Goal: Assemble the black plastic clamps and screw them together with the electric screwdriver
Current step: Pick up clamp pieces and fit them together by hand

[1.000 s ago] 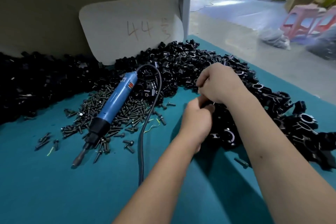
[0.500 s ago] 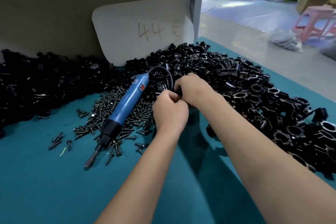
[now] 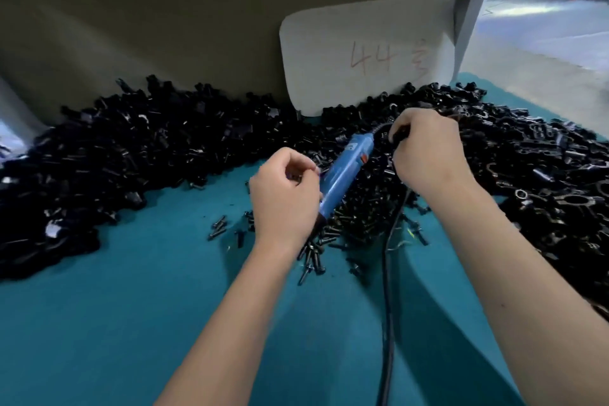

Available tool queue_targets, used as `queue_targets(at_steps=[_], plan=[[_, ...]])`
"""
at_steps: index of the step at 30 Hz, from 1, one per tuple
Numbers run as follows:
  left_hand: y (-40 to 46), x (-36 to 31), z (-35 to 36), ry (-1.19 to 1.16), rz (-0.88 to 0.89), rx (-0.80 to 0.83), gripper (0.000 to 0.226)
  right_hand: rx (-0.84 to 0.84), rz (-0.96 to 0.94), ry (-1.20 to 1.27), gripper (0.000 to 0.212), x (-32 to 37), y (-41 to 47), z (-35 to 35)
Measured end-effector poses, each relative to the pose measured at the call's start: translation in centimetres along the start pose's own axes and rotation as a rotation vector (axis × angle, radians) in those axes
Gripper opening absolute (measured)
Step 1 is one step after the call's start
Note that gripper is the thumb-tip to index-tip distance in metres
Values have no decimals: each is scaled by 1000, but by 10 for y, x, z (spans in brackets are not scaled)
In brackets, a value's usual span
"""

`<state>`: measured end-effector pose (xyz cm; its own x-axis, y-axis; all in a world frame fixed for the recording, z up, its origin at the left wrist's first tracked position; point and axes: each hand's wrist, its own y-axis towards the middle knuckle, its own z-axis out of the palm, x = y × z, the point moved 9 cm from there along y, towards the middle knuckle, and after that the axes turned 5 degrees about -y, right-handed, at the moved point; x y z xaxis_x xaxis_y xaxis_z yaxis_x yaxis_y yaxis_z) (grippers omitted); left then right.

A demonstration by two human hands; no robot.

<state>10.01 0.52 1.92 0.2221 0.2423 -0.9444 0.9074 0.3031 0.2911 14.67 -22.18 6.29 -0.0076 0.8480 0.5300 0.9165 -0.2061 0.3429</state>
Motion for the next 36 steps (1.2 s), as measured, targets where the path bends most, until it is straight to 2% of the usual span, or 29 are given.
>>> queue_targets(at_steps=[4,9,12,16,19,23,27,32,34,36], plan=[[10,31,-67,102,-63,-211,20,81,-7,135,36,34,-3,31],[23,47,-130,516,-18,-425,10,364,-107,370,40,97,-22,94],[24,61,-168,740,-144,-532,30,537,-140,359,41,123,-37,134],[33,82,-193,803,-297,-494,56,611,-131,329,40,137,-46,161],[36,86,-186,837,-318,-444,55,580,-132,339,38,138,-47,163],[36,89,-184,776,-351,-427,46,530,-66,463,31,134,-49,160],[39,85,-186,773,-277,-418,27,626,43,755,26,138,-58,166],[35,82,-163,718,-157,-362,21,703,49,782,16,144,-65,172],[33,77,-155,568,-87,-393,17,691,26,757,19,144,-64,170],[31,78,-146,255,-89,-416,20,657,-21,746,17,143,-62,164]])
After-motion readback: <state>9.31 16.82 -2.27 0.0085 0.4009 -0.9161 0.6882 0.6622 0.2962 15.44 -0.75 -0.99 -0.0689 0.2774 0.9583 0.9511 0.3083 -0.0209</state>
